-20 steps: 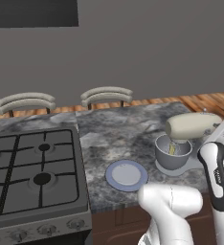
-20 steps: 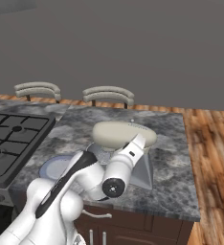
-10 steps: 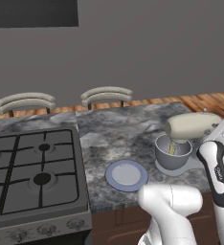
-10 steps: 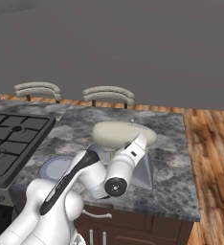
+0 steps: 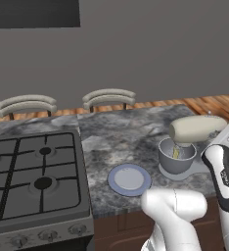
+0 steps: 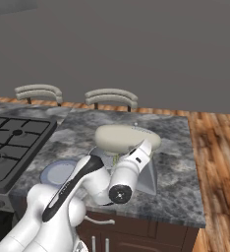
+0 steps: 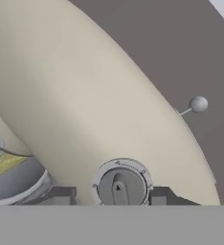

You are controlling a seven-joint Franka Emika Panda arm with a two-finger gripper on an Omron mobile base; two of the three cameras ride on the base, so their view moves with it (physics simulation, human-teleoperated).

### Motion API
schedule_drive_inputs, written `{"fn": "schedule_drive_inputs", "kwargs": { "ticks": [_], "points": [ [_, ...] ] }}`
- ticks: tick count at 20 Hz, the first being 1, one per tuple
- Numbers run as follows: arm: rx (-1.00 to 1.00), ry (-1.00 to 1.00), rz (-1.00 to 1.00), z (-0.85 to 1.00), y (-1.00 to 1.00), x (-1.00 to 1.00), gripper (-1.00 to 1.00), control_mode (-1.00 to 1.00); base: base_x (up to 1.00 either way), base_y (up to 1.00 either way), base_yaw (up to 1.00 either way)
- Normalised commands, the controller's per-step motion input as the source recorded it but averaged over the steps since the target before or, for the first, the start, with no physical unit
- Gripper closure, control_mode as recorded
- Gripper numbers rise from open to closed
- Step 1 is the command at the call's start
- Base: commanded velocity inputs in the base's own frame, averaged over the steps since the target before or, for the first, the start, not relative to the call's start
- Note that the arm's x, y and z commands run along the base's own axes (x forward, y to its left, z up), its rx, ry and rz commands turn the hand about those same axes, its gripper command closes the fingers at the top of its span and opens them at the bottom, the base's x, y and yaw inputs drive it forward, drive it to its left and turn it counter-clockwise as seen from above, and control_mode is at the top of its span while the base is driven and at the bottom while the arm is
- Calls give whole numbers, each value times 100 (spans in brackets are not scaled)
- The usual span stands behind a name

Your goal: Add butter and sugar cubes to the stand mixer bowl and then turn on the stand mixer to begin making frosting.

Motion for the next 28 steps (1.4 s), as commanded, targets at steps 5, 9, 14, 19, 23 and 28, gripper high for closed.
{"fn": "schedule_drive_inputs", "kwargs": {
  "ticks": [5,9,14,19,23,28],
  "points": [
    [1,0,0,0,2,0,100,-100,0,0,0],
    [1,0,0,0,2,0,100,-100,0,0,0],
    [2,0,0,0,0,-1,100,-100,0,0,0],
    [11,0,0,0,0,0,100,-100,0,0,0],
    [17,0,-1,0,0,0,100,-100,0,0,0],
    [13,0,-7,12,1,0,100,-100,0,0,0]
  ]
}}
